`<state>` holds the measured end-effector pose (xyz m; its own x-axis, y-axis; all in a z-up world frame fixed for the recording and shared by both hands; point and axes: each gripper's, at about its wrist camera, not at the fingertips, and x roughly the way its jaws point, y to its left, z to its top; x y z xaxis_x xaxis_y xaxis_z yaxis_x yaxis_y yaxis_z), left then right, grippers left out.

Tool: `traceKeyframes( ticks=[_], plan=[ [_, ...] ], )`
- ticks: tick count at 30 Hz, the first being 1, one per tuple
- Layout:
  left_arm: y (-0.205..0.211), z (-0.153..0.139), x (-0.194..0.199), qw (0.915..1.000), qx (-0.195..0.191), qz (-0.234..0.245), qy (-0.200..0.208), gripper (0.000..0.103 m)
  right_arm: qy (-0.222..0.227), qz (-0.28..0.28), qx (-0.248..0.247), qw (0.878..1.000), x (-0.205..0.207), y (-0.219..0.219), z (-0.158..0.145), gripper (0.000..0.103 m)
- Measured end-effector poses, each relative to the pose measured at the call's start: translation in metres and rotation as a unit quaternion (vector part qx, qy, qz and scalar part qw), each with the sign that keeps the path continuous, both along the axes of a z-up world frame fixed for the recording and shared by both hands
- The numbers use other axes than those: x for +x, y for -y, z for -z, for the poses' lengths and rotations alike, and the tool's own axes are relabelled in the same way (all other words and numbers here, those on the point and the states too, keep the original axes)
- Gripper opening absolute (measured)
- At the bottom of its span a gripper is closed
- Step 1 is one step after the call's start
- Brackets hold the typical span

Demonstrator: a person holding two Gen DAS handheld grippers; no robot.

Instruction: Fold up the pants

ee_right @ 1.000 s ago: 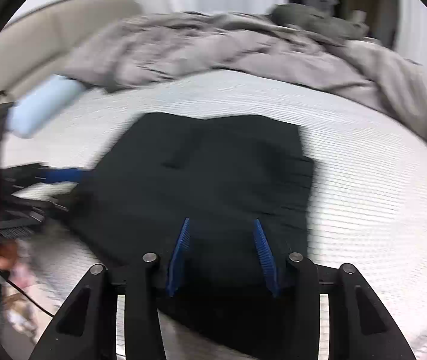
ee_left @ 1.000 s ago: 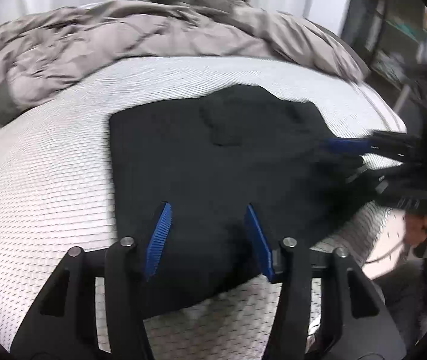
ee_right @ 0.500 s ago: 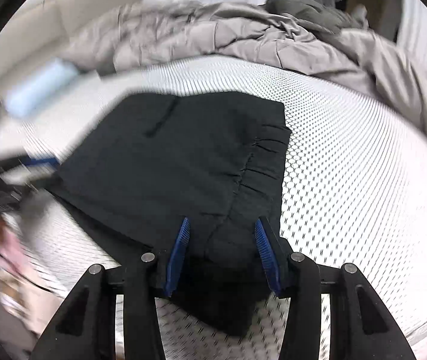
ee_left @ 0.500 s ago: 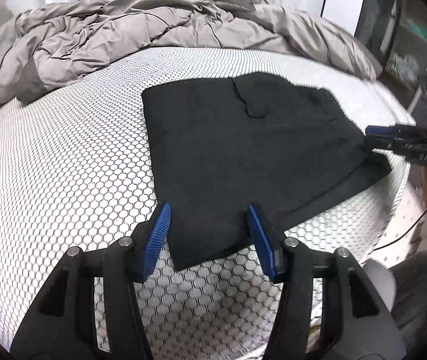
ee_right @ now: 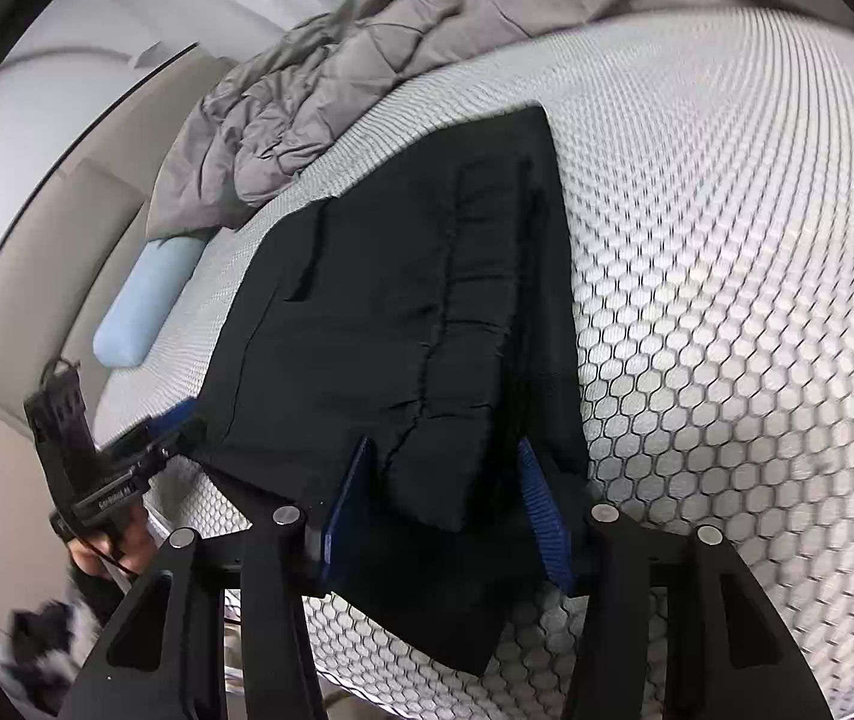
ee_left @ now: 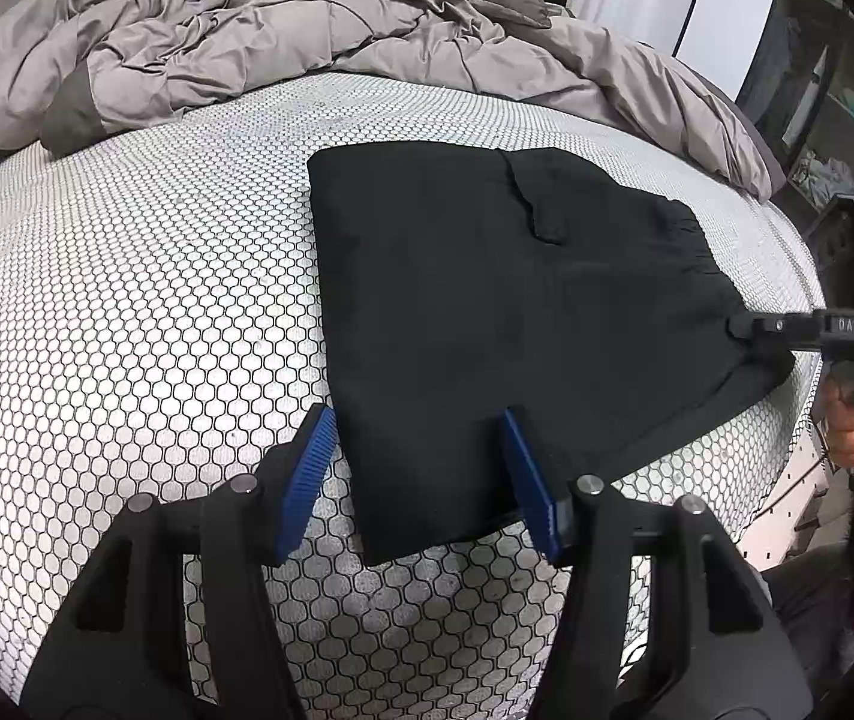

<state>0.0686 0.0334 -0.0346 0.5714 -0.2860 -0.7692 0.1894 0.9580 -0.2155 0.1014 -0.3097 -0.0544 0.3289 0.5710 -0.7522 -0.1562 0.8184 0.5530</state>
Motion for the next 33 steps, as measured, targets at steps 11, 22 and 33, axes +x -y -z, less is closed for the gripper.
traceKeyframes(
  ticks=[11, 22, 33],
  plan=[
    [0.004, 0.002, 0.003, 0.9999, 0.014, -0.003, -0.001, 0.056, 0.03, -0.013, 0.049, 0.998, 0.002, -0.002, -0.013, 0.027],
    [-0.001, -0.006, -0.004, 0.9999, 0.013, 0.003, 0.001, 0.058, 0.047, -0.02, -0.074, 0.996, -0.042, -0.017, -0.029, 0.026],
    [-0.029, 0.019, 0.007, 0.9923, -0.114, -0.028, -0.039, 0.04, 0.03, 0.042, -0.014, 0.999, -0.025, 0.019, -0.021, 0.058]
  ],
)
